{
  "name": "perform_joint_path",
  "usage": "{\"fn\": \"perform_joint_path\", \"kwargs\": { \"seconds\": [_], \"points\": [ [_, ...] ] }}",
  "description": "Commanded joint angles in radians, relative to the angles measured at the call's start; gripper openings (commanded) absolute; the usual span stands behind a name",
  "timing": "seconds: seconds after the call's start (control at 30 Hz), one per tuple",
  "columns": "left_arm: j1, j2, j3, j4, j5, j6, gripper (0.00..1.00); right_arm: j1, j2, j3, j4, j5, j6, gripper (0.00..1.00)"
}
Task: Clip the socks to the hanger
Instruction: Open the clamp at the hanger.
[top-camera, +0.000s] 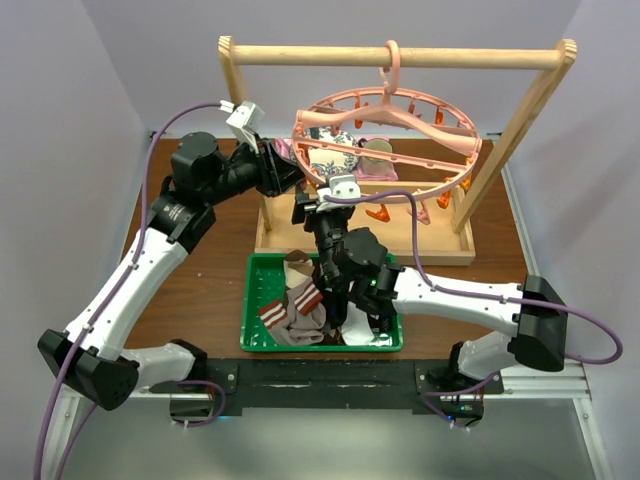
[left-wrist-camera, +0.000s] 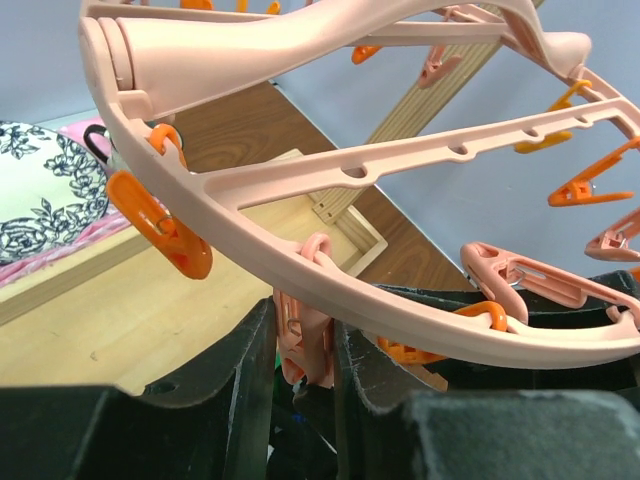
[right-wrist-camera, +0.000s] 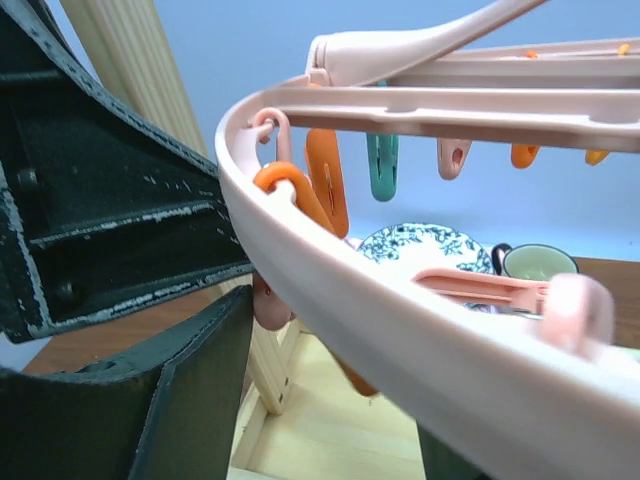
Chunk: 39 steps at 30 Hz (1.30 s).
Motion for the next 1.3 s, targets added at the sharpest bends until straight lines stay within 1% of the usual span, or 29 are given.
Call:
{"fn": "perform_joint_path", "kwargs": {
  "seconds": [0.0,0.03,0.2,0.23,0.27,0.33,0.37,0.43,0.47,0.5,0.53,0.57,0.63,0.67,0.73,0.77,0.87,0.93,0.97,1.0,1.1,1.17,1.2,1.27],
  "points": [
    [-0.018,-0.029,0.046,-0.039,-0.068,0.004,0.02,-0.014,-0.031,0.054,0.056,-0.025,-0.003,0.61],
    [-0.023,-0.029,0.047,-0.036,-0.070,0.001,0.02,-0.014,-0.029,0.058,0.054,-0.028,-0.003,0.59],
    [-0.035,-0.024,0.049,-0.039,-0.078,-0.005,0.02,-0.014,-0.028,0.082,0.030,-0.040,-0.012,0.55],
    [-0.037,-0.024,0.049,-0.042,-0.077,-0.002,0.02,-0.014,-0.031,0.082,0.024,-0.046,-0.013,0.52],
    [-0.037,-0.026,0.047,-0.042,-0.077,-0.002,0.02,-0.016,-0.043,0.077,0.020,-0.052,-0.021,0.46],
    [-0.038,-0.030,0.044,-0.039,-0.073,-0.002,0.02,-0.019,-0.054,0.066,0.017,-0.061,-0.026,0.36],
    [-0.038,-0.032,0.044,-0.037,-0.074,-0.004,0.01,-0.020,-0.060,0.066,0.008,-0.067,-0.027,0.28],
    [-0.038,-0.030,0.049,-0.034,-0.065,-0.010,0.02,-0.026,-0.074,0.065,-0.002,-0.078,-0.027,0.19],
    [-0.038,-0.032,0.050,-0.034,-0.061,-0.019,0.02,-0.030,-0.077,0.066,-0.019,-0.087,-0.023,0.14],
    [-0.038,-0.032,0.053,-0.037,-0.056,-0.021,0.04,-0.034,-0.088,0.065,-0.029,-0.092,-0.020,0.07],
    [-0.038,-0.035,0.053,-0.040,-0.053,-0.024,0.05,-0.037,-0.092,0.062,-0.036,-0.097,-0.016,0.03],
    [-0.038,-0.036,0.055,-0.045,-0.051,-0.028,0.07,-0.037,-0.097,0.059,-0.053,-0.106,-0.007,0.00],
    [-0.038,-0.042,0.059,-0.051,-0.051,-0.027,0.20,-0.046,-0.120,0.049,-0.073,-0.115,0.007,0.00],
    [-0.038,-0.044,0.061,-0.051,-0.051,-0.033,0.34,-0.053,-0.131,0.045,-0.097,-0.124,0.025,0.00],
    [-0.038,-0.049,0.064,-0.054,-0.050,-0.037,0.43,-0.066,-0.155,0.039,-0.124,-0.147,0.043,0.00],
    [-0.038,-0.050,0.066,-0.050,-0.047,-0.047,0.51,-0.069,-0.163,0.037,-0.153,-0.156,0.063,0.00],
    [-0.032,-0.050,0.069,-0.030,-0.018,-0.063,0.73,-0.085,-0.186,0.029,-0.188,-0.176,0.092,0.00],
    [-0.023,-0.047,0.064,0.004,0.027,-0.080,0.80,-0.088,-0.195,0.020,-0.199,-0.190,0.108,0.00],
    [-0.018,-0.049,0.053,0.019,0.050,-0.109,0.88,-0.092,-0.198,0.017,-0.205,-0.193,0.114,0.00],
    [-0.008,-0.050,0.044,0.057,0.092,-0.128,0.90,-0.092,-0.198,0.013,-0.208,-0.198,0.119,0.00],
    [0.009,-0.059,-0.003,0.146,0.162,-0.201,0.95,-0.094,-0.198,0.008,-0.220,-0.206,0.138,0.00],
    [0.011,-0.064,-0.029,0.188,0.183,-0.234,0.97,-0.097,-0.200,0.005,-0.226,-0.215,0.148,0.00],
    [0.012,-0.068,-0.037,0.238,0.197,-0.243,0.97,-0.096,-0.201,0.005,-0.231,-0.216,0.151,0.00],
    [0.015,-0.068,-0.052,0.268,0.208,-0.263,0.98,-0.097,-0.204,0.003,-0.242,-0.227,0.158,0.00]
  ]
}}
